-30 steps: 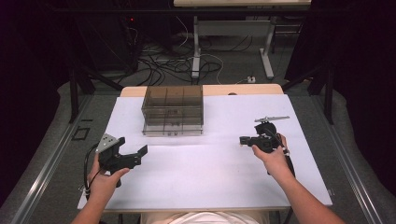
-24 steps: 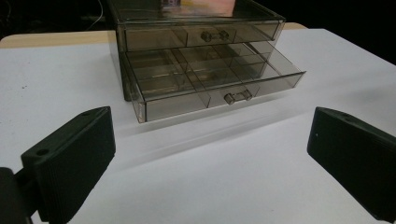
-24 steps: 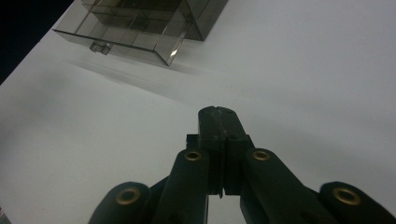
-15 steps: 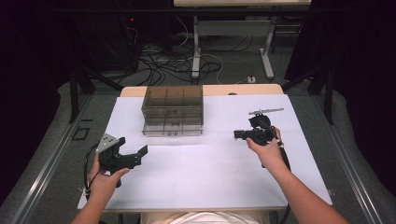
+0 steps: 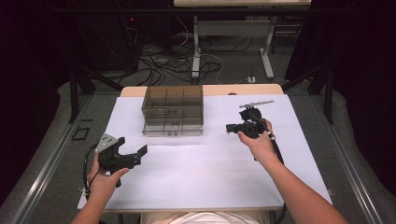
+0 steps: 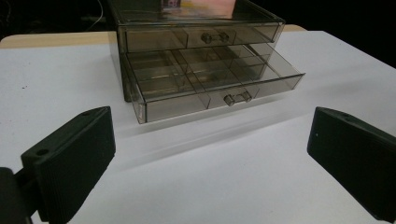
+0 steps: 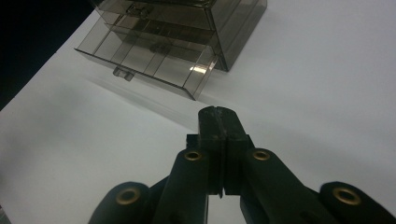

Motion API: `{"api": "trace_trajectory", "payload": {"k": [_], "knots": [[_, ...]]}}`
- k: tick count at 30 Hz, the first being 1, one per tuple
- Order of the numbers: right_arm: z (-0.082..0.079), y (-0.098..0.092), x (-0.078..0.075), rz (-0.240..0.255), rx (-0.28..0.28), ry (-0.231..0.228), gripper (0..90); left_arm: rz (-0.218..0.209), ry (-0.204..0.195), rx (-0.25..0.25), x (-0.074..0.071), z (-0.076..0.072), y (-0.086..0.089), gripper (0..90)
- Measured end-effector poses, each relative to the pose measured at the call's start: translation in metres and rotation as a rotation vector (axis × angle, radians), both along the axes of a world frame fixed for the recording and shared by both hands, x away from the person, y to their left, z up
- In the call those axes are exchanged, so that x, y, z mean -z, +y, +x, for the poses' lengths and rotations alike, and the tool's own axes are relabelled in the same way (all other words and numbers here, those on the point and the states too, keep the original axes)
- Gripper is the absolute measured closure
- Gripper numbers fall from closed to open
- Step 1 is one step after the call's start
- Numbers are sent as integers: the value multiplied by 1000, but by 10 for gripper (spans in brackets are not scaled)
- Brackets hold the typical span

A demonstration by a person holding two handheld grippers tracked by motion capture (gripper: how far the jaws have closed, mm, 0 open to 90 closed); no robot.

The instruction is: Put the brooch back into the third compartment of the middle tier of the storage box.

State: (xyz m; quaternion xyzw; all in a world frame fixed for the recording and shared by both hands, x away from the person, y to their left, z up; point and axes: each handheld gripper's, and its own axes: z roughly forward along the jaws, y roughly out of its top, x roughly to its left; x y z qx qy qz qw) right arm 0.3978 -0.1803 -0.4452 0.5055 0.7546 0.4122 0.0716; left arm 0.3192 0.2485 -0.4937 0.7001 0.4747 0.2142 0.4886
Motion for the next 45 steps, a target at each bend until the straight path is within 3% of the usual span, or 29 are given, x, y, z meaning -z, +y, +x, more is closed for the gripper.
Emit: {"api": "trace_trajectory", "payload": {"k": [22,45], "knots": [[21,40,-3,-23,-18,-9,900,-3,2,4,0,0,0,12],[42,63,6,-39,-13,8,900,-13,2,1,0,0,0,12]]}}
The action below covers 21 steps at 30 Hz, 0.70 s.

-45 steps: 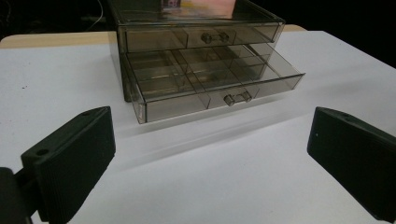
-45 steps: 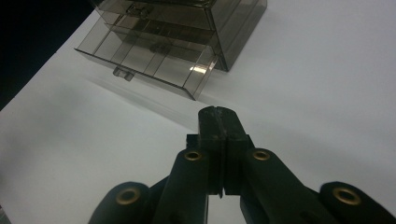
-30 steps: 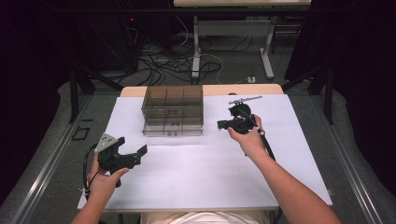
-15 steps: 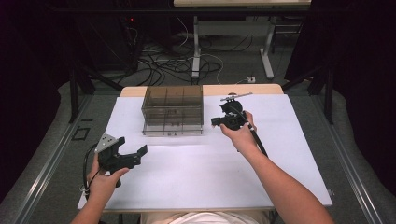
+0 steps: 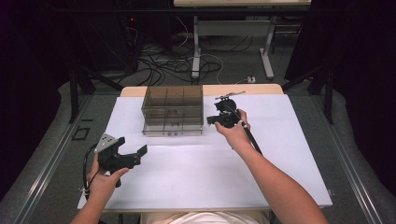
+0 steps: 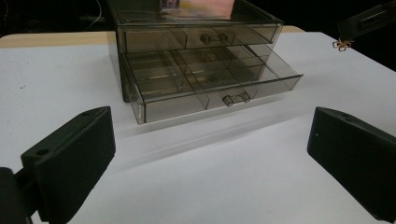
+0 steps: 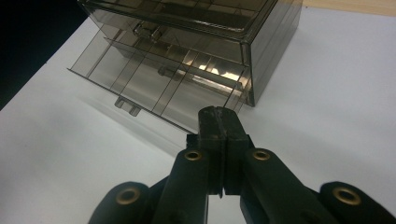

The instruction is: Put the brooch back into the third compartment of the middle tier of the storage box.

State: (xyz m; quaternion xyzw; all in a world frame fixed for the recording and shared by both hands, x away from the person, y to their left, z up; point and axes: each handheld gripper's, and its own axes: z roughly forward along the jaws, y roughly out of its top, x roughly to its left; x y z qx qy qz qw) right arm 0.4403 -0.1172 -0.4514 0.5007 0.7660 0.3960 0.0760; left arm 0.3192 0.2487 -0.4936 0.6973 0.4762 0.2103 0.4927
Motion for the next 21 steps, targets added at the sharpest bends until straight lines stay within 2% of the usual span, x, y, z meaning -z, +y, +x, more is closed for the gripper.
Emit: {"api": "trace_trajectory", "payload": {"k": [21], "knots": [[13,18,10,6,7,7,900,-1,3,2,0,0,0,12]]}}
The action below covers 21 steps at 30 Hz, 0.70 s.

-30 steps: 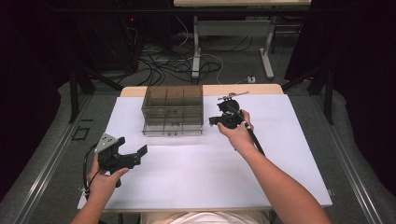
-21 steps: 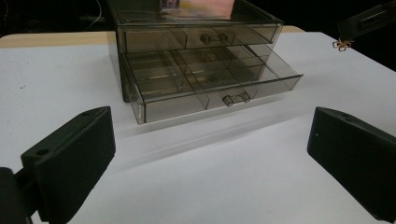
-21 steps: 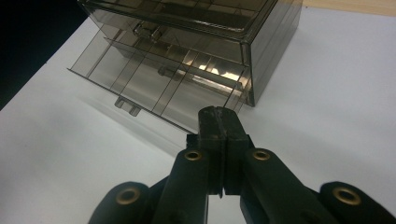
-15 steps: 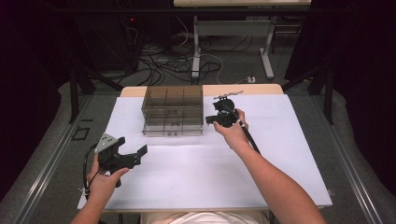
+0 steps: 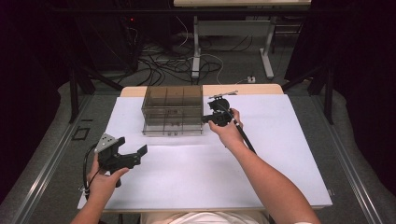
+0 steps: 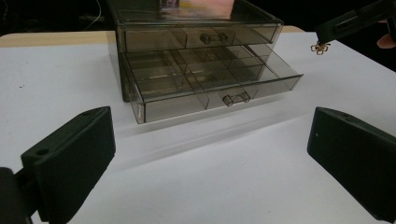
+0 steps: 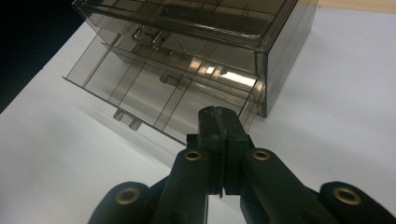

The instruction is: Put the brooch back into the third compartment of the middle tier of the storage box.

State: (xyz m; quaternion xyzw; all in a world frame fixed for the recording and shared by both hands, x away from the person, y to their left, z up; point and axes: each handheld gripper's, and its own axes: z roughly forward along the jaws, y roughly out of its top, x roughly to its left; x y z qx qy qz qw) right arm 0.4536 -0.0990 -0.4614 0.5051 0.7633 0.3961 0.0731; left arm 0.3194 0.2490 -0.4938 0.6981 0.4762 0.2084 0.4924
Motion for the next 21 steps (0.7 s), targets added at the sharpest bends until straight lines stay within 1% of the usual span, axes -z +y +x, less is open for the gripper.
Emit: {"api": "trace_trajectory", "payload": {"k": [3,4,9,11,14,17,18,20,21], "knots": [[2,2,1,8,3,4,900,0,0,1,0,0,0,12],[2,3,2,23,3,1,900,0,0,1,0,0,0,12],[5,6,4,30,2,4,900,4,0,2,0,0,0,12],[5,7,5,27,5,12,900,-1,1,2,0,0,0,12],[7,8,7,44,12,25,900,1,0,2,0,0,0,12],[9,9,9,76,25,41,900,1,0,3,0,0,0,12],[10,9,9,75,29,46,900,2,1,2,0,0,0,12],[11,9,11,96,35,55,900,1,1,3,0,0,0,12],[12,9,11,95,43,62,900,1,1,3,0,0,0,12]]}}
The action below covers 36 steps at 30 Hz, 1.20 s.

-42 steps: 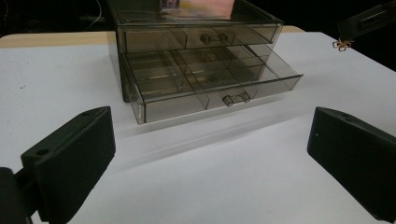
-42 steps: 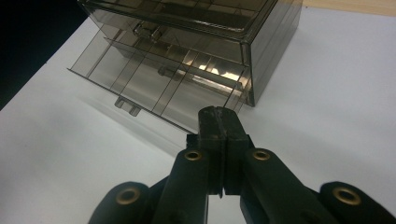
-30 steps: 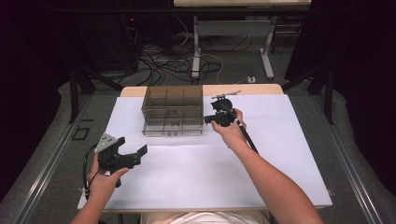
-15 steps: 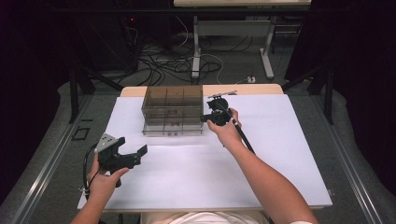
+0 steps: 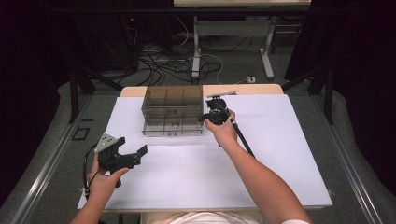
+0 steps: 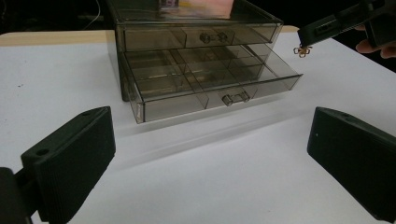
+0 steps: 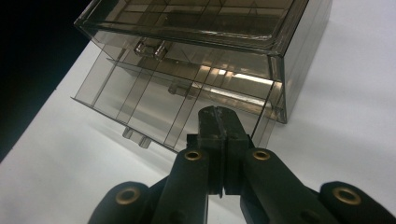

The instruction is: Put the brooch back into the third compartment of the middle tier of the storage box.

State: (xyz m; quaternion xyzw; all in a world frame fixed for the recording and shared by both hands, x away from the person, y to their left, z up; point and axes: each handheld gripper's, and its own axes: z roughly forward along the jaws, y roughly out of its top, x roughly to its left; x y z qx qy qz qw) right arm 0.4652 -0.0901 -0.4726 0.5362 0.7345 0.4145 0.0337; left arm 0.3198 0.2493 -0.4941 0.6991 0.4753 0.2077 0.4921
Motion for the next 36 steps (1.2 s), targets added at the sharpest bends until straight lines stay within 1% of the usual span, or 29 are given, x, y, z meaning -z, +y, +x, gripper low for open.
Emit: {"api": "trace_trajectory", "payload": {"k": [2,5,6,7,8,10,12,13,15,17,19,20,24,25,26,32,34,36], "knots": [[2,0,2,20,13,16,900,0,0,0,0,0,0,12],[3,0,3,18,19,20,900,-4,-1,-2,0,0,0,12],[4,0,4,33,28,28,900,-5,0,-2,0,0,0,12],[4,0,4,33,28,28,900,3,-2,0,0,0,0,12],[5,-1,5,46,32,38,900,-3,0,-1,0,0,0,12],[6,-1,6,48,32,35,900,-4,-1,-1,0,0,0,12],[7,0,7,53,44,40,900,-5,0,0,0,0,0,12],[7,0,7,54,45,46,900,-5,0,0,0,0,0,12],[9,0,8,51,44,42,900,-8,0,-1,0,0,-1,12],[9,1,9,50,59,51,900,-7,-1,-2,0,0,-1,12],[10,1,10,56,60,53,900,-7,-2,-1,0,0,-1,12],[11,1,11,51,60,44,900,-4,-2,0,0,0,-1,12],[12,3,13,59,64,50,900,-5,-2,0,0,0,-1,12],[12,3,14,55,67,51,900,-4,-2,0,0,0,-1,12],[12,3,14,51,60,46,900,-5,-2,1,0,0,-1,12],[14,6,18,50,62,49,900,-4,-4,4,0,-1,-1,12],[14,7,19,41,56,45,900,-4,-4,5,0,-1,-1,12],[14,9,20,49,62,49,900,-4,-4,5,0,-1,-1,12]]}}
